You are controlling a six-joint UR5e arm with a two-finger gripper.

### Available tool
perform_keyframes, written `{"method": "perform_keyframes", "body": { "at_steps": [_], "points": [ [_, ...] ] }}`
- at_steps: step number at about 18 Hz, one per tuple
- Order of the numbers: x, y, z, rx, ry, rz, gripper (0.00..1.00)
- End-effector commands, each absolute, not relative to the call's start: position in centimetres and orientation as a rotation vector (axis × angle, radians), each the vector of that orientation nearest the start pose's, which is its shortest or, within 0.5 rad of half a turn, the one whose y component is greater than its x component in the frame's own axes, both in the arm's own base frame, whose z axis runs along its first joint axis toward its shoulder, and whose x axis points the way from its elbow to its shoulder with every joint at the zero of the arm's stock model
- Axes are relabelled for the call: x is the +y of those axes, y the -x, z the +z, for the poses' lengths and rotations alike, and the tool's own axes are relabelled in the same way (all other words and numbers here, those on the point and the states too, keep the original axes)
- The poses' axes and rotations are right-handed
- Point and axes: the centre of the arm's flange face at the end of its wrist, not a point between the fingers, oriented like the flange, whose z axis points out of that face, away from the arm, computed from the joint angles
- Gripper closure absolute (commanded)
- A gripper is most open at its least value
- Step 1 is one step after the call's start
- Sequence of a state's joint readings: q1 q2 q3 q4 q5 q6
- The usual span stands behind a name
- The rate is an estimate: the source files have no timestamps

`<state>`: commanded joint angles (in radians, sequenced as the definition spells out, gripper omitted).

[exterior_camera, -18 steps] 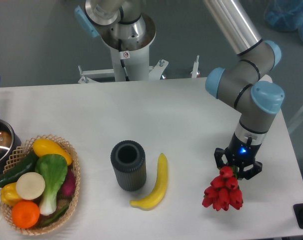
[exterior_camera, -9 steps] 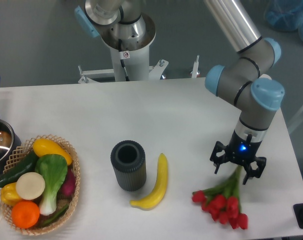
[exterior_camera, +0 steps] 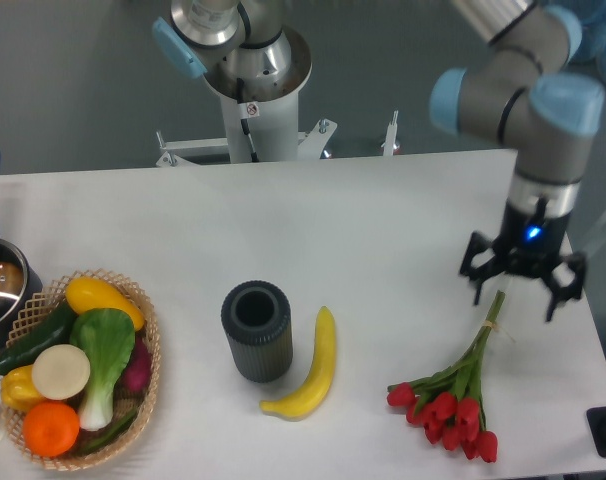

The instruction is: Place the flowers on the table

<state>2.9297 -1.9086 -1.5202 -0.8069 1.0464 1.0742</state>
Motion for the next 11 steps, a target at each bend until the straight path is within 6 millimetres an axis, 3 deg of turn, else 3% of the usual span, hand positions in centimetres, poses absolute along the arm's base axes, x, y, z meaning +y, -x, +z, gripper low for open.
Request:
{"method": "perform_keyframes", "body": {
  "at_steps": [3, 5, 7, 11],
  "points": [
    [28.7, 60.2, 43.4, -0.354, 2.396, 0.296, 0.00],
    [27.3, 59.9, 44.8, -0.364, 2.391, 0.335, 0.00],
    [26.2, 60.2, 44.7, -0.387, 2.435, 0.378, 0.00],
    [25.5, 60.3, 44.6, -0.246, 2.544, 0.493, 0.00]
  ]
}}
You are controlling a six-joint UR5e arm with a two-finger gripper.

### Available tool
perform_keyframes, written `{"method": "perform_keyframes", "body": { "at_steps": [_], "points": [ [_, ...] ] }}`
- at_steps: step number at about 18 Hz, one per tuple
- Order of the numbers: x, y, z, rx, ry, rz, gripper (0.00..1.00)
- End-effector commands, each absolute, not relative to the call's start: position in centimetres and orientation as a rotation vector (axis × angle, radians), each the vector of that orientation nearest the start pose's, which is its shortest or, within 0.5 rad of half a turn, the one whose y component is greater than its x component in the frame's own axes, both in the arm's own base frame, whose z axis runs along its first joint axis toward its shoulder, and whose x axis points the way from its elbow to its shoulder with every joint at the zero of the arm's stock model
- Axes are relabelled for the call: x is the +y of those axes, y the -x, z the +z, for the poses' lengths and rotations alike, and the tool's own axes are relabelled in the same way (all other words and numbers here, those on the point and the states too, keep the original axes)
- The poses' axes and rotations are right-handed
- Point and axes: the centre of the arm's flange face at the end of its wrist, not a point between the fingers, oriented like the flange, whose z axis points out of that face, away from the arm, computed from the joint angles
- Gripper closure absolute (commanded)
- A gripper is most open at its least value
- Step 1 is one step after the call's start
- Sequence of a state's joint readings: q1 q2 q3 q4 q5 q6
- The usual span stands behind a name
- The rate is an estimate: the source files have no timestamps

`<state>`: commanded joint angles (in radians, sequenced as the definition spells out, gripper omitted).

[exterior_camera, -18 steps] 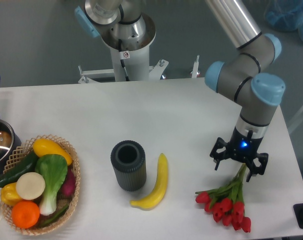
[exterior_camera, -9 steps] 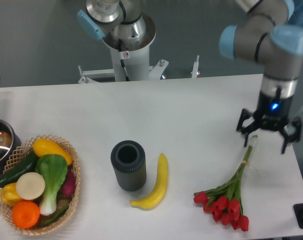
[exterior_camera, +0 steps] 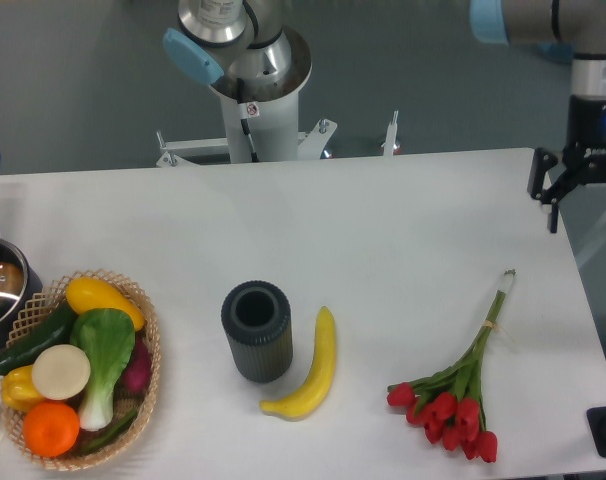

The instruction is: Place the flowers on the table

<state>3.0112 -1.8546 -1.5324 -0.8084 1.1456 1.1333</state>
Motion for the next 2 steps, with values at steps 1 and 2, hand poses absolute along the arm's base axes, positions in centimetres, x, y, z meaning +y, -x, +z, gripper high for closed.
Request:
{"method": "perform_keyframes", "body": {
  "at_steps": [1, 2],
  "points": [
    [25.26, 60.36, 44.43, -0.234, 2.562, 0.507, 0.00],
    [25.25, 60.37, 44.42, -0.233, 2.563, 0.508, 0.00]
  ]
}}
